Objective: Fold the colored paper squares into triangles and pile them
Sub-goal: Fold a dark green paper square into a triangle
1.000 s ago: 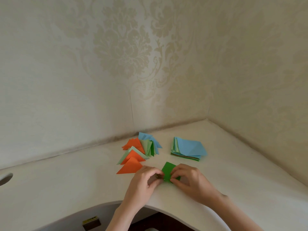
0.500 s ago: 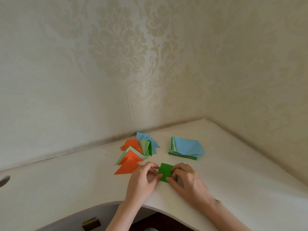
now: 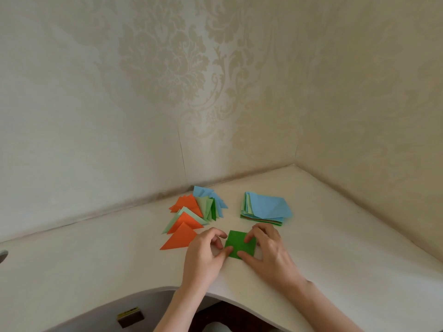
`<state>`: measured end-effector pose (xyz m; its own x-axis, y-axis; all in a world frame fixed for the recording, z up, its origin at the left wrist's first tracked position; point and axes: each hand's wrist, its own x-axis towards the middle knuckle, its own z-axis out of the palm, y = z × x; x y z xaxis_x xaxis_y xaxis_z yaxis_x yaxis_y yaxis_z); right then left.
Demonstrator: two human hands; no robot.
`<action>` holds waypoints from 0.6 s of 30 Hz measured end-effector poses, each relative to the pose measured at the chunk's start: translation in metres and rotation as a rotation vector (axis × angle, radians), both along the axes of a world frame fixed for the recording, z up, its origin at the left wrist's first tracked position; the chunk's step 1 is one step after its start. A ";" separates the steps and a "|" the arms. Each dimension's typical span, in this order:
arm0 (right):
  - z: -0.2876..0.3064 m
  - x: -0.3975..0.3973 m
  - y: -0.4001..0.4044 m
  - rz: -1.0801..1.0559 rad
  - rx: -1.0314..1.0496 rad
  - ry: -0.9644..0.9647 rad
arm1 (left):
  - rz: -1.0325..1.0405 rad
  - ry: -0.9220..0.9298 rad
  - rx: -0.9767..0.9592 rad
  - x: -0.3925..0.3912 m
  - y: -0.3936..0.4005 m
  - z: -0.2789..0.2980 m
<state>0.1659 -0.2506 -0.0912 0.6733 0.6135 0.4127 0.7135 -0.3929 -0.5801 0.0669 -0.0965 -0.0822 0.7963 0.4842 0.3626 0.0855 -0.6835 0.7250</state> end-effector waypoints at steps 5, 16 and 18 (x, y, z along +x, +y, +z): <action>0.004 0.006 -0.008 0.067 -0.051 0.084 | -0.064 0.013 0.050 -0.001 0.003 0.000; 0.020 0.006 -0.009 0.084 -0.183 0.090 | -0.152 0.083 0.553 -0.001 0.000 0.013; 0.019 0.004 -0.007 0.056 -0.111 0.045 | -0.132 0.139 0.573 -0.006 -0.009 0.016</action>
<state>0.1695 -0.2576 -0.0718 0.6527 0.6910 0.3106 0.7107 -0.4165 -0.5669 0.0609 -0.1057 -0.0657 0.8949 0.1360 0.4251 0.0406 -0.9733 0.2259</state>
